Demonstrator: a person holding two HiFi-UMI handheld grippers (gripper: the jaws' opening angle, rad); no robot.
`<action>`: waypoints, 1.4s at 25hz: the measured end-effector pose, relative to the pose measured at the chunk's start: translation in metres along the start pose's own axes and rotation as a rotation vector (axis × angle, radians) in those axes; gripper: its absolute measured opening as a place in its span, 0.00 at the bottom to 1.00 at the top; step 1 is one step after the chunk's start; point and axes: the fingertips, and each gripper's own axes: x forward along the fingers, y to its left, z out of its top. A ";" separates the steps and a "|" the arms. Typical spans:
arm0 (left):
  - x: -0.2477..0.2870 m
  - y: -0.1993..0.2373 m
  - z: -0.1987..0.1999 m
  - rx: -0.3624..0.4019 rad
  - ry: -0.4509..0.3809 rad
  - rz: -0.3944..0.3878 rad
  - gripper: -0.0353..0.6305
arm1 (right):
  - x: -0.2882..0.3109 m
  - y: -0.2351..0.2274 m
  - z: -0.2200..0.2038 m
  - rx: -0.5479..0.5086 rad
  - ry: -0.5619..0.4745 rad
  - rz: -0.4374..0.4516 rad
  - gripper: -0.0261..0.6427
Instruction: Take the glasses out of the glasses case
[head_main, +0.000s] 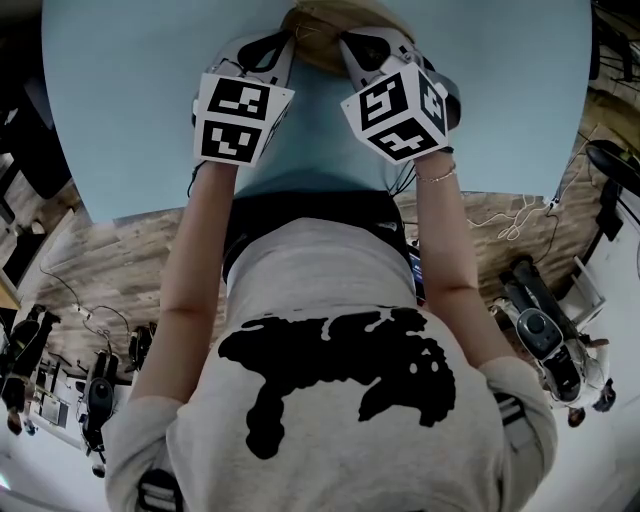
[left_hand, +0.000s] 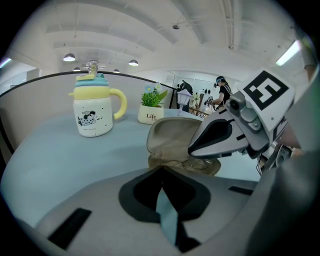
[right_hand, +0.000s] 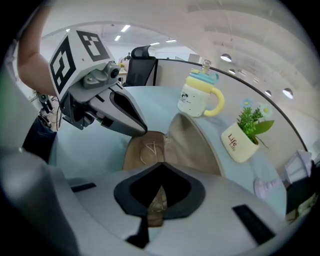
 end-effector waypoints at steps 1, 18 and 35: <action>0.000 0.000 0.000 0.001 0.000 0.000 0.07 | -0.001 0.001 -0.001 -0.004 0.003 0.002 0.04; 0.000 0.006 -0.005 0.006 0.000 -0.019 0.07 | 0.020 0.011 0.001 -0.108 0.108 0.062 0.14; -0.005 0.011 -0.002 -0.013 -0.027 -0.029 0.07 | 0.026 0.020 0.006 -0.076 0.346 0.326 0.08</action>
